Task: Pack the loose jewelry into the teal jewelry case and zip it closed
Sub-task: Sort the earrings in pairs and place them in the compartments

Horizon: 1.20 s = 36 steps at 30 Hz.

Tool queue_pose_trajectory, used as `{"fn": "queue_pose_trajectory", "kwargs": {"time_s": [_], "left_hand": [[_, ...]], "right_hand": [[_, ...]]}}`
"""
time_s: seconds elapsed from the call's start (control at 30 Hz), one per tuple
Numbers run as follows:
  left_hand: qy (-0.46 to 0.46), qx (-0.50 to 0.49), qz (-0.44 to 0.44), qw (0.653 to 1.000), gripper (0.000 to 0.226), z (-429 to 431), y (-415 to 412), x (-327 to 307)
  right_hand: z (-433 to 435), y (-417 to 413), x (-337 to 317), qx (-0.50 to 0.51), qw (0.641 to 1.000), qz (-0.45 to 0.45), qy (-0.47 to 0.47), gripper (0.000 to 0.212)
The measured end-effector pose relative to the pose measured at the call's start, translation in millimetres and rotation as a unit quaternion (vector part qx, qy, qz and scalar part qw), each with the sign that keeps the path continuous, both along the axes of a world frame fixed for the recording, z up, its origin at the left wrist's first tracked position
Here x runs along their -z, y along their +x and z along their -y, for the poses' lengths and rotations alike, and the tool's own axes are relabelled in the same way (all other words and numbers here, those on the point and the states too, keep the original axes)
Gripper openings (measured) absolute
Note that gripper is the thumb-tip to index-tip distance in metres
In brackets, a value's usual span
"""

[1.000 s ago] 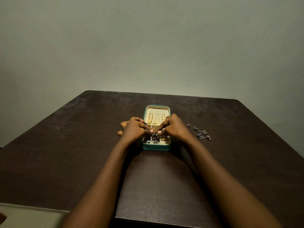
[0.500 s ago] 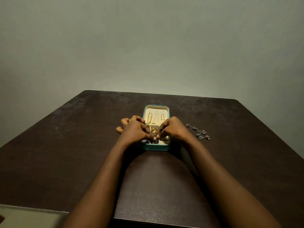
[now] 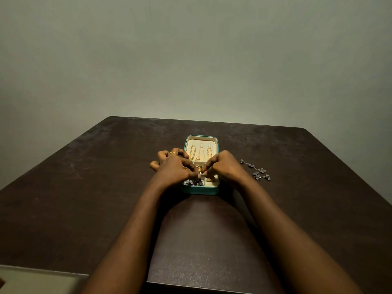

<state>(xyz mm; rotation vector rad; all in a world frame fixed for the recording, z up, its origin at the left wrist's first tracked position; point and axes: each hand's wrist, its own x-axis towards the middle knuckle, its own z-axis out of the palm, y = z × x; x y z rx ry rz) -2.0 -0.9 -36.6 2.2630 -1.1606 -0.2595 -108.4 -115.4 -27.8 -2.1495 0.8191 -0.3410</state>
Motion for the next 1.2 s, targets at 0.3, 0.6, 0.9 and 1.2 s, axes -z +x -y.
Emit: {"fn": "queue_pose_trajectory", "kwargs": {"time_s": [0.3,0.6,0.9,1.2], "left_hand": [[0.018,0.016,0.024,0.999,0.011,1.1,-5.5,2.8],[-0.032,0.011,-0.014,0.999,0.012,2.6,-3.2,-0.2],[-0.062,0.013,0.048,0.997,0.021,11.7,-15.3,3.7],[0.003,0.081,0.176,0.981,0.022,46.0,-44.9,-13.3]], "right_hand": [[2.2,-0.8,0.8,0.011,1.0,0.011,-0.011,0.018],[11.3,-6.8,-3.0,0.049,0.997,0.059,0.025,0.018],[41.5,-42.7,-8.3,0.124,0.986,0.108,0.037,0.019],[93.8,-111.4,4.5,0.288,0.946,0.151,0.021,0.023]]}}
